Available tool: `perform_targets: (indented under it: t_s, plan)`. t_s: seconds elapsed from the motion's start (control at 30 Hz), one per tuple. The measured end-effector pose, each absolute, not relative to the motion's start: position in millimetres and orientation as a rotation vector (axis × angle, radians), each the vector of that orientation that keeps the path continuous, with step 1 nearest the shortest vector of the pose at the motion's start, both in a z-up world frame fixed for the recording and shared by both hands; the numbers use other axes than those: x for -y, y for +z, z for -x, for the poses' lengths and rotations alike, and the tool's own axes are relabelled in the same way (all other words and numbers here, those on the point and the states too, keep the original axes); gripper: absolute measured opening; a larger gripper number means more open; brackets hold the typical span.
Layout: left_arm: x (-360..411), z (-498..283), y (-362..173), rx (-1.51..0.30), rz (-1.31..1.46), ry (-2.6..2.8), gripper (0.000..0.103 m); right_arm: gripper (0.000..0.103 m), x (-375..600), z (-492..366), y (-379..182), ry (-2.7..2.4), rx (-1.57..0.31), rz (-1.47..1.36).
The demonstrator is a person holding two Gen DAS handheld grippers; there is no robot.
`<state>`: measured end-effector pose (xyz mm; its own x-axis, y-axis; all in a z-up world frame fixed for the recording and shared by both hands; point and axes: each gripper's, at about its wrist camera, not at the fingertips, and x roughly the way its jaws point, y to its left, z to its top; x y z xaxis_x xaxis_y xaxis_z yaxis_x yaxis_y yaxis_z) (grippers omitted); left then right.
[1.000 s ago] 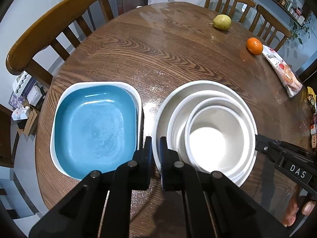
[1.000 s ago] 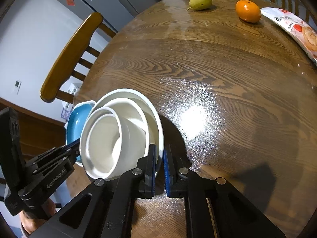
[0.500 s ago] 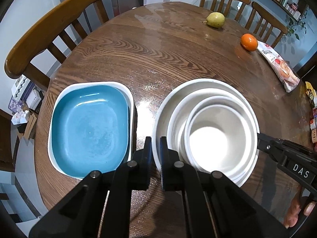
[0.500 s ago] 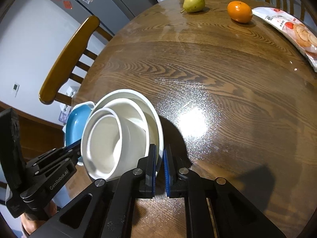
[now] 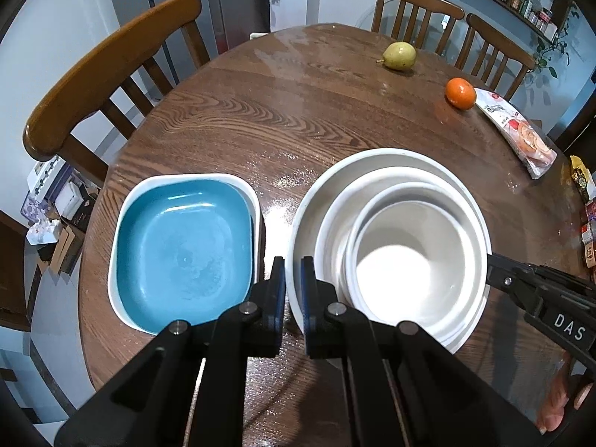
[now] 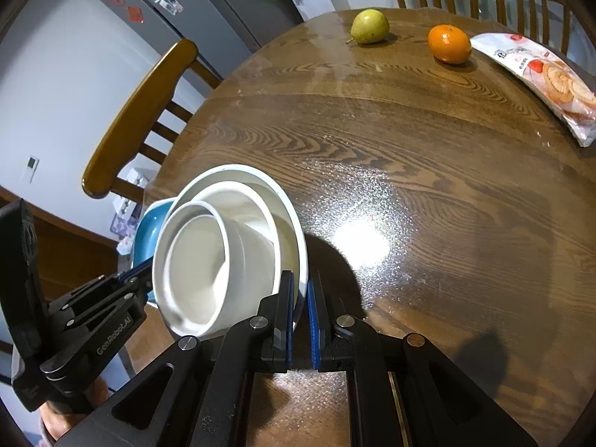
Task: Organize plates and bowls
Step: 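Carry the nested white bowls with both grippers over the teal plate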
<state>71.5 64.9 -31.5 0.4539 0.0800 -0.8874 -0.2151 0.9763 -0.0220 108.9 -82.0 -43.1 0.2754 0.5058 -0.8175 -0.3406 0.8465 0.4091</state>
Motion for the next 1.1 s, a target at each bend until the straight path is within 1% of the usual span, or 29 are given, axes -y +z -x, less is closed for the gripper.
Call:
perform_targets:
  t_s: [1.1]
  plan:
    - [-95.3, -40.7, 1.5, -0.967, 0.138, 0.24, 0.004, 0.011, 43.4, -81.6, -3.9, 0.621, -1.071, -0.085]
